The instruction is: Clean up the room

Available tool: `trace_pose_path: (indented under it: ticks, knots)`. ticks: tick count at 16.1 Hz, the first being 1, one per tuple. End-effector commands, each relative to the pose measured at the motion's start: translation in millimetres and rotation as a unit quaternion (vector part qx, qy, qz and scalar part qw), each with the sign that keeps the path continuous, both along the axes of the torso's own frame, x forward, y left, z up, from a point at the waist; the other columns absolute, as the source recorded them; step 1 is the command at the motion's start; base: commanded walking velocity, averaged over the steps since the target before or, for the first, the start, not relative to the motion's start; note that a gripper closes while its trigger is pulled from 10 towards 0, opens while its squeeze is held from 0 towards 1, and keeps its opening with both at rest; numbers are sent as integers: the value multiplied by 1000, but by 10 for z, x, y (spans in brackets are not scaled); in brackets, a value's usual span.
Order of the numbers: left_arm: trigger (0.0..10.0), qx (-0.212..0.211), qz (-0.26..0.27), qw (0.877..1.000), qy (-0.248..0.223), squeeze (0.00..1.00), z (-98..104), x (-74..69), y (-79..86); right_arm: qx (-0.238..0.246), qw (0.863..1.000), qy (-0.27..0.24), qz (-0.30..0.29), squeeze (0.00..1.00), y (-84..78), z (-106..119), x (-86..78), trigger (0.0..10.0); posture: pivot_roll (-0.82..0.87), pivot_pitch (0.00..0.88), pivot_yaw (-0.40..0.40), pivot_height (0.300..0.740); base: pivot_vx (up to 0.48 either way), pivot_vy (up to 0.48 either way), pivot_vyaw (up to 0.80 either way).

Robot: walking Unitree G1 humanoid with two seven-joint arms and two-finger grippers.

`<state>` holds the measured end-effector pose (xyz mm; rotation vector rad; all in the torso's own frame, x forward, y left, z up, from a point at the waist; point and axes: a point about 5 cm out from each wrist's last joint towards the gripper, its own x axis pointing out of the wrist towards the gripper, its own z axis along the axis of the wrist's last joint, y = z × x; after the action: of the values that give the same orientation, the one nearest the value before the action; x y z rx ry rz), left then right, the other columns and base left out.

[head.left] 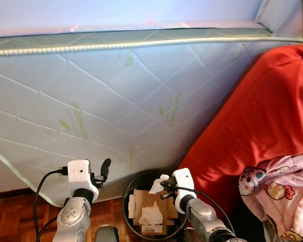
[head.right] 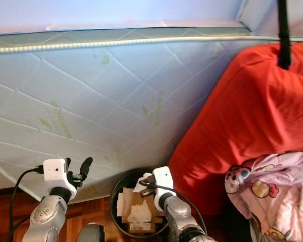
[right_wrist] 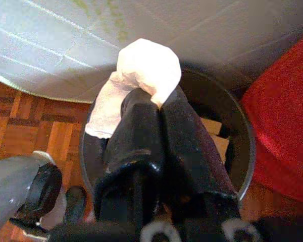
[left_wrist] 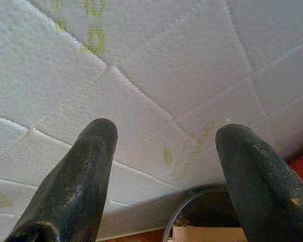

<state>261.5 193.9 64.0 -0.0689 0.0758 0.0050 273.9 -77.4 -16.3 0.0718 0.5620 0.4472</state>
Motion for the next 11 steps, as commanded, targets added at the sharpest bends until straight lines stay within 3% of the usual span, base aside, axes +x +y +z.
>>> trace_pose_path:
  ticks: [1, 8, 11]
  knots:
    - [10000, 0, -2, 1000, 2, 0, 9, -30, -15, -6, 1000, 18, 16, 0, 42, -54, -64, 10000, 128, 113, -82, 628, 0, 0, 0]
    - [10000, 0, 1, 1000, 2, 0, 24, -119, -13, -21, 998, 27, 44, 0, 207, -29, -57, 10000, 162, 149, -97, 628, 0, 0, 0]
    - [10000, -1, 3, 1000, 3, 0, 33, -169, -23, -25, 999, 26, 29, 0, 139, -7, -3, 10000, 171, 167, -106, 628, 0, 0, 0]
